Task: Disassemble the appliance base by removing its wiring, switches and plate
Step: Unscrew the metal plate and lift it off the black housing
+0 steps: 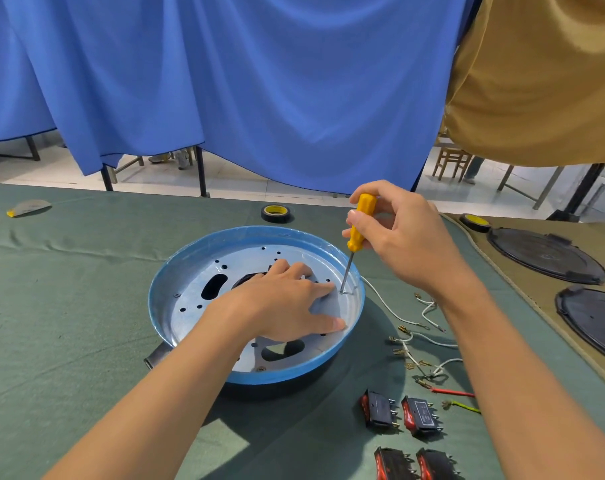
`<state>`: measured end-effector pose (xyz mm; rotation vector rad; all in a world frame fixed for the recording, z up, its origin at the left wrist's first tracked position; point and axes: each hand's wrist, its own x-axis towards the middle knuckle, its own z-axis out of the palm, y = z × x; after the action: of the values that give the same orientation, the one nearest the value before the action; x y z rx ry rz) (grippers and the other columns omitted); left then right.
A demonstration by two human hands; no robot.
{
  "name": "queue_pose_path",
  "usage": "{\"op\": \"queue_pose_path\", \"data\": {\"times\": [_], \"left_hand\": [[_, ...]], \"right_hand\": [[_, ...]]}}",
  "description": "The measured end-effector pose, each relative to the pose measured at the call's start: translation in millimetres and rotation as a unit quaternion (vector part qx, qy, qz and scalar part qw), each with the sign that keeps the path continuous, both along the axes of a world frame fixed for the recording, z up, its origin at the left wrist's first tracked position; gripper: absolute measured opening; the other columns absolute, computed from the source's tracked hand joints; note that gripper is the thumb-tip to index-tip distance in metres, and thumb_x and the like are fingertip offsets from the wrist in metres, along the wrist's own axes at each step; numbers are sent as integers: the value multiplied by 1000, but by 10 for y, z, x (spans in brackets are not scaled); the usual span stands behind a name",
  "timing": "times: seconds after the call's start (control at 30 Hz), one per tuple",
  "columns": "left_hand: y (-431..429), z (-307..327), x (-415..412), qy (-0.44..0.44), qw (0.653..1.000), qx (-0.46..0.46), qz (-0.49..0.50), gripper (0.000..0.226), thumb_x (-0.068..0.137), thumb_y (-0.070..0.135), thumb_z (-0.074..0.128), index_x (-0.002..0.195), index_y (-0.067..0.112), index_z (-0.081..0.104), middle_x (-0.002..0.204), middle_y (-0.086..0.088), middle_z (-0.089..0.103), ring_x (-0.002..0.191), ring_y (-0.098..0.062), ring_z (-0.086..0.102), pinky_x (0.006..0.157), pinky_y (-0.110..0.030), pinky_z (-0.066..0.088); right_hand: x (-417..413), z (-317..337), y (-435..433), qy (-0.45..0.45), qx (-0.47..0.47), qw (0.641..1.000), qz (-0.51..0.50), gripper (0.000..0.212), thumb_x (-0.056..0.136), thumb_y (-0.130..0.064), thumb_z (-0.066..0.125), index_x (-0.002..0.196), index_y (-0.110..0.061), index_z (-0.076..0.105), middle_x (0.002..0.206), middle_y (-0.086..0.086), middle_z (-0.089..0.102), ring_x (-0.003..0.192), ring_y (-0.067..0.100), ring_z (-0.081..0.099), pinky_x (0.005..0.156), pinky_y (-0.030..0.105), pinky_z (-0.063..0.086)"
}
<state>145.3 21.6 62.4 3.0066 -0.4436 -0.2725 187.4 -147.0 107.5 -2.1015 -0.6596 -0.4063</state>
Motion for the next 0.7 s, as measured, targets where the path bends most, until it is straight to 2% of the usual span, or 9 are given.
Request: {"op": "queue_pose_path", "data": {"times": [0.07,0.13,0.23,0.37,0.47,0.53,0.6,0.63,0.7], "left_hand": [[-1,-5,2,1,1000,1,2,70,89,71,35,150,41,20,153,8,22,137,-21,16,108,-44,27],[-2,-8,3,2,1000,3,2,70,89,71,35,150,40,20,153,7,22,137,-21,17,108,-45,26],[-4,-10,4,-4,1000,5,1,69,89,70,35,150,40,21,152,5,24,135,-21,19,107,-43,26],[-8,-7,10,-5,1000,5,3,70,89,70,35,150,40,21,151,5,25,135,-21,19,106,-44,27],[-9,-8,11,-4,1000,3,5,70,89,70,36,150,40,22,151,5,25,136,-22,18,107,-45,27],[-15,-12,10,-3,1000,3,5,70,89,70,36,150,40,23,152,6,25,136,-22,18,107,-46,26],[-17,-13,14,-2,1000,6,6,69,89,70,36,150,40,23,152,5,26,136,-23,19,108,-47,26],[-17,-12,16,-1,1000,7,7,69,89,70,35,150,40,23,151,5,26,135,-23,19,108,-48,27],[-16,-6,19,0,1000,11,8,68,89,70,35,150,40,23,151,5,26,133,-24,20,108,-49,28]], "right_hand": [[-3,-17,20,-26,-4,999,-45,19,85,-34,72,99,-23,67,86,1,64,79,14,66,81,33,56],[-11,-19,32,-59,-23,994,-91,25,82,-39,74,102,-26,70,84,0,61,77,11,59,81,15,44],[-33,15,38,-72,-54,990,-113,32,85,-34,72,115,-24,69,81,-1,66,83,20,59,81,22,34],[-44,46,26,-49,-84,993,-62,43,91,-20,64,133,-24,55,88,-2,66,92,24,61,97,43,45],[-51,27,50,-39,-79,996,-32,34,94,-12,56,124,-24,49,93,7,66,92,25,65,87,46,51],[-39,4,69,-64,-76,994,-43,23,94,-16,58,115,-22,53,93,5,65,89,23,65,85,43,52],[-28,-19,86,-84,-56,993,-64,22,90,-27,66,111,-23,60,94,1,64,85,20,65,84,24,50],[-26,-30,88,-91,-49,992,-77,25,87,-33,69,110,-23,63,94,1,63,83,18,64,81,8,42],[-14,-42,93,-105,-46,988,-104,29,84,-35,73,109,-23,66,93,1,63,82,17,61,75,-6,26]]}}
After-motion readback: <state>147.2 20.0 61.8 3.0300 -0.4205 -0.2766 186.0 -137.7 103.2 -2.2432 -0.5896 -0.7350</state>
